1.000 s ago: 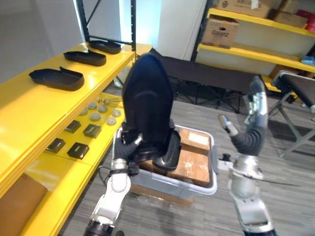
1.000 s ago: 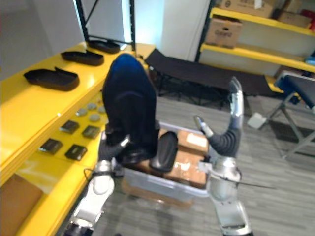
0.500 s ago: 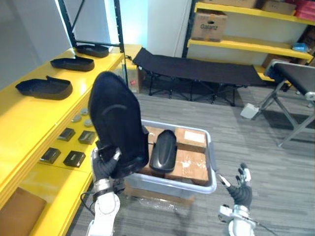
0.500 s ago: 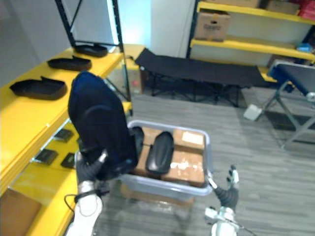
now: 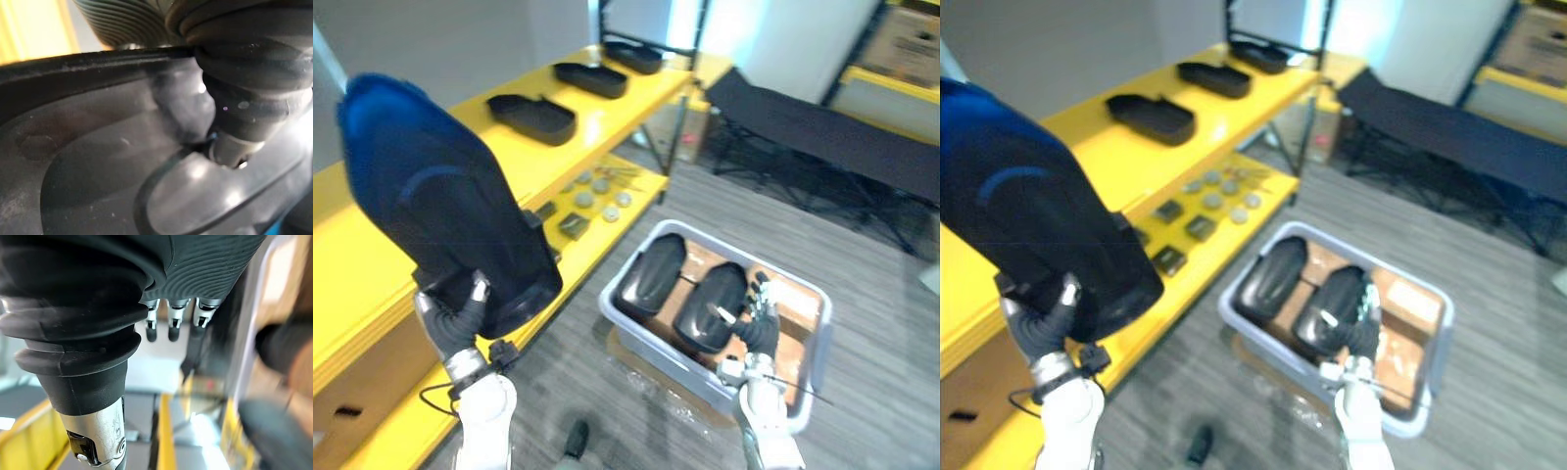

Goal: Walk over and take plastic housings, then place them on the shelf

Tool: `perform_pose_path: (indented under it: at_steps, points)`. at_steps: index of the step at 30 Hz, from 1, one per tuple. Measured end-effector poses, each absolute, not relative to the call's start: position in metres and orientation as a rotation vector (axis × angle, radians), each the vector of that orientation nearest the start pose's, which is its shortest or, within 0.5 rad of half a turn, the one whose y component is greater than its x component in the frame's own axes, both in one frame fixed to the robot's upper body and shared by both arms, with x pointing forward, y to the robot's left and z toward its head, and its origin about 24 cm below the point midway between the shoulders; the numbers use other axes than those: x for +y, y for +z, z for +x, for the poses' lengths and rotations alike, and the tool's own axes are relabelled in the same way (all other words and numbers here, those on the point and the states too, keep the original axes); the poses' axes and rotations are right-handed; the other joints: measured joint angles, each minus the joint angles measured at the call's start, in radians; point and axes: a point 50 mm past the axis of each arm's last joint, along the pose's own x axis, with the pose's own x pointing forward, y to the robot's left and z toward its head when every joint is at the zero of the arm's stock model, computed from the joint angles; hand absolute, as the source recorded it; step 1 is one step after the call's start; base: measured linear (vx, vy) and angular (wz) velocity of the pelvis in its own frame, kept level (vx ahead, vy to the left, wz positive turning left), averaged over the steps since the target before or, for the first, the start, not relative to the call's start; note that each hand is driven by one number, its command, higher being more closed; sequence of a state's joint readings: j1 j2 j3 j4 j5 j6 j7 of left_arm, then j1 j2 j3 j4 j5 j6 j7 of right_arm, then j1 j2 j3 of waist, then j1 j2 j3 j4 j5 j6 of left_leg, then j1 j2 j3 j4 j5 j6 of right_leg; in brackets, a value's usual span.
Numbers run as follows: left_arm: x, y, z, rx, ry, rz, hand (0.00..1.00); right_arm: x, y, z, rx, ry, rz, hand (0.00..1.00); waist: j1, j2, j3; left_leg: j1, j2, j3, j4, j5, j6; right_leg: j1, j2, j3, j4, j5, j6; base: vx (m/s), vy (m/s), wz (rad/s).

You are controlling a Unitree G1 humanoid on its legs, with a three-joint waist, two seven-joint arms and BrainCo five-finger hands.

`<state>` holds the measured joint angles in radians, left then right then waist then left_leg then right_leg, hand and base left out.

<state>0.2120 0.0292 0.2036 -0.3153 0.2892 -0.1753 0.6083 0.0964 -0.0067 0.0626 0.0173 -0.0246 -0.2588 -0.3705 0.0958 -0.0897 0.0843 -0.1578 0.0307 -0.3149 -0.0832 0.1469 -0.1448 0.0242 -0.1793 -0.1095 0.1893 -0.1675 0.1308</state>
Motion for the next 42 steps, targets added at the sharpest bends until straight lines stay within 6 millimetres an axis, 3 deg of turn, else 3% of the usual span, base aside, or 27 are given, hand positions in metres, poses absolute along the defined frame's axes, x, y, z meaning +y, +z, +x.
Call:
perform_pose_path:
  at_steps: [3,6,7,8,9,10,11,12,13,15,16,20,21,25,27,28,29,30,31,32,34,36,37,38,39,40,42]
  points:
    - [0.238,0.09,0.173,-0.333,0.849,0.345,1.0,-0.156,0.042,0.231,-0.16,-0.315,0.005,0.0,0.005,0.0,0.003,0.001,0.013,-0.043,0.0,0.007,-0.011,0.043,0.027,-0.031,-0.034,-0.002,-0.003,-0.03,-0.106,0.41]
    - [0.236,0.093,0.17,-0.348,0.841,0.338,1.0,-0.157,0.044,0.231,-0.172,-0.318,0.007,0.0,-0.002,0.004,0.029,-0.026,0.009,-0.121,0.001,0.014,-0.027,0.065,0.049,-0.061,-0.044,-0.047,-0.015,-0.07,-0.084,0.73]
    - [0.231,0.095,0.175,-0.365,0.825,0.316,1.0,-0.162,0.043,0.23,-0.171,-0.325,-0.004,0.0,-0.012,0.028,0.048,-0.06,0.019,-0.149,-0.001,0.018,-0.005,0.062,0.072,-0.12,-0.02,-0.066,-0.031,-0.1,-0.104,1.13]
    - [0.228,0.096,0.177,-0.369,0.813,0.308,1.0,-0.164,0.043,0.229,-0.168,-0.326,-0.007,0.0,-0.021,0.036,0.053,-0.082,0.028,-0.107,-0.005,0.005,0.049,0.063,0.079,-0.154,-0.018,-0.066,-0.032,-0.13,-0.117,1.79]
    - [0.224,0.097,0.184,-0.383,0.791,0.297,1.0,-0.17,0.043,0.227,-0.169,-0.353,-0.011,0.0,-0.045,0.037,0.055,-0.135,0.047,0.052,0.002,-0.048,0.229,0.069,0.084,-0.235,-0.038,-0.055,-0.034,-0.08,-0.053,1.63]
    - [0.221,0.099,0.189,-0.393,0.775,0.286,1.0,-0.176,0.044,0.227,-0.175,-0.373,-0.018,0.0,-0.053,0.028,0.054,-0.158,0.065,0.168,0.008,-0.091,0.288,0.075,0.085,-0.264,-0.052,-0.044,-0.037,-0.07,-0.022,2.03]
    - [0.213,0.103,0.202,-0.42,0.728,0.261,1.0,-0.192,0.05,0.229,-0.203,-0.432,-0.036,0.0,-0.056,0.046,0.077,-0.21,0.134,0.491,0.087,-0.107,0.265,0.084,0.075,-0.336,-0.063,-0.039,-0.035,-0.05,0.045,1.39]
    - [0.21,0.104,0.205,-0.424,0.714,0.257,1.0,-0.197,0.053,0.228,-0.212,-0.45,-0.039,0.0,-0.058,0.055,0.077,-0.214,0.15,0.58,0.119,-0.103,0.249,0.086,0.071,-0.358,-0.068,-0.039,-0.035,-0.03,0.075,1.2]
    - [0.206,0.104,0.207,-0.429,0.689,0.252,1.0,-0.204,0.056,0.225,-0.229,-0.478,-0.046,0.0,-0.059,0.067,0.071,-0.212,0.163,0.665,0.131,-0.099,0.223,0.089,0.067,-0.381,-0.073,-0.039,-0.033,0.01,0.094,0.79]
    - [0.197,0.107,0.21,-0.456,0.637,0.241,1.0,-0.213,0.066,0.219,-0.273,-0.534,-0.052,0.0,-0.06,0.094,0.066,-0.211,0.153,0.68,0.122,-0.051,0.125,0.105,0.057,-0.41,-0.072,-0.048,-0.016,0.05,0.123,0.48]
    - [0.196,0.108,0.21,-0.461,0.632,0.241,1.0,-0.213,0.067,0.219,-0.278,-0.539,-0.049,0.0,-0.057,0.092,0.066,-0.211,0.147,0.682,0.128,-0.044,0.117,0.106,0.055,-0.41,-0.072,-0.052,-0.016,0.07,0.124,0.08]
    - [0.197,0.111,0.212,-0.476,0.597,0.264,1.0,-0.203,0.068,0.221,-0.283,-0.536,-0.004,0.0,-0.056,0.079,0.071,-0.266,0.134,0.684,0.283,-0.011,0.156,0.123,0.003,-0.403,-0.067,-0.061,0.021,0.12,0.107,-0.04]
    - [0.199,0.113,0.213,-0.486,0.587,0.277,1.0,-0.201,0.069,0.222,-0.287,-0.537,0.009,0.0,-0.056,0.071,0.075,-0.291,0.133,0.689,0.347,-0.043,0.179,0.129,-0.011,-0.404,-0.069,-0.051,0.037,0.18,0.115,-0.03]
    - [0.199,0.116,0.216,-0.502,0.578,0.279,1.0,-0.199,0.076,0.228,-0.317,-0.53,0.023,0.0,-0.054,0.057,0.082,-0.328,0.13,0.699,0.509,-0.166,0.191,0.161,-0.049,-0.404,-0.066,-0.039,0.058,0.19,0.135,0.0]
    - [0.197,0.118,0.218,-0.509,0.556,0.279,1.0,-0.199,0.077,0.229,-0.322,-0.53,0.022,0.0,-0.059,0.052,0.084,-0.316,0.103,0.707,0.519,-0.218,0.191,0.148,-0.096,-0.404,0.027,-0.048,0.036,0.2,0.202,0.2]
    - [0.193,0.12,0.222,-0.517,0.53,0.28,1.0,-0.201,0.075,0.227,-0.31,-0.54,0.017,0.0,-0.068,0.049,0.086,-0.291,0.071,0.705,0.495,-0.224,0.199,0.097,-0.149,-0.385,0.179,-0.036,0.007,0.28,0.292,0.52]
    - [0.192,0.121,0.225,-0.526,0.51,0.293,1.0,-0.202,0.074,0.227,-0.302,-0.54,0.015,0.0,-0.08,0.048,0.087,-0.255,0.043,0.697,0.46,-0.228,0.206,0.026,-0.192,-0.332,0.356,0.024,-0.089,0.24,0.253,0.54]
    - [0.193,0.123,0.226,-0.532,0.5,0.303,1.0,-0.202,0.074,0.227,-0.302,-0.54,0.014,0.0,-0.086,0.048,0.088,-0.236,0.032,0.688,0.443,-0.231,0.209,-0.007,-0.205,-0.305,0.43,0.073,-0.153,0.29,0.235,0.56]
    - [0.192,0.129,0.23,-0.56,0.476,0.326,1.0,-0.203,0.073,0.226,-0.301,-0.548,0.003,0.0,-0.103,0.046,0.095,-0.169,0.01,0.652,0.386,-0.234,0.214,-0.086,-0.211,-0.198,0.599,0.214,-0.198,0.31,0.183,0.64]
    - [0.19,0.132,0.233,-0.578,0.457,0.334,1.0,-0.203,0.073,0.225,-0.299,-0.547,-0.009,0.0,-0.117,0.057,0.102,-0.14,0.002,0.619,0.362,-0.234,0.224,-0.135,-0.175,-0.134,0.678,0.132,-0.134,0.38,0.209,0.72]
    - [0.189,0.138,0.239,-0.606,0.44,0.356,1.0,-0.205,0.071,0.223,-0.293,-0.553,-0.023,0.0,-0.127,0.051,0.109,-0.07,-0.015,0.579,0.302,-0.229,0.236,-0.2,-0.102,-0.086,0.69,-0.001,-0.105,0.34,0.112,0.69]
    - [0.188,0.14,0.241,-0.616,0.441,0.354,1.0,-0.208,0.071,0.22,-0.294,-0.563,-0.036,0.0,-0.128,0.054,0.111,-0.017,-0.026,0.556,0.261,-0.217,0.233,-0.23,-0.032,-0.077,0.506,-0.061,-0.088,0.31,0.068,0.53]
    - [0.187,0.142,0.242,-0.624,0.436,0.353,1.0,-0.212,0.074,0.219,-0.306,-0.574,-0.041,0.0,-0.135,0.053,0.11,-0.008,-0.032,0.537,0.256,-0.217,0.232,-0.243,-0.003,-0.07,0.395,-0.068,-0.086,0.34,0.017,0.83]
    - [0.183,0.144,0.246,-0.632,0.423,0.348,1.0,-0.221,0.08,0.211,-0.333,-0.607,-0.065,0.0,-0.145,0.054,0.111,0.002,-0.054,0.504,0.25,-0.217,0.232,-0.253,0.032,-0.013,0.232,-0.049,-0.057,0.39,-0.014,1.13]
    - [0.18,0.142,0.249,-0.628,0.408,0.345,1.0,-0.226,0.083,0.207,-0.346,-0.63,-0.08,0.0,-0.154,0.052,0.109,0.01,-0.071,0.48,0.246,-0.217,0.231,-0.25,0.035,0.013,0.178,-0.028,-0.028,0.38,-0.034,1.15]
    - [0.179,0.141,0.25,-0.62,0.403,0.347,1.0,-0.23,0.086,0.205,-0.355,-0.648,-0.103,0.0,-0.159,0.049,0.109,0.02,-0.083,0.465,0.242,-0.217,0.23,-0.246,0.034,0.026,0.148,-0.004,-0.023,0.25,-0.063,1.02]
    - [0.178,0.139,0.25,-0.614,0.401,0.361,1.0,-0.237,0.101,0.203,-0.424,-0.694,-0.175,0.0,-0.161,0.039,0.101,0.029,-0.107,0.442,0.243,-0.238,0.2,-0.227,0.022,0.026,0.055,0.129,-0.033,0.26,-0.11,0.77]
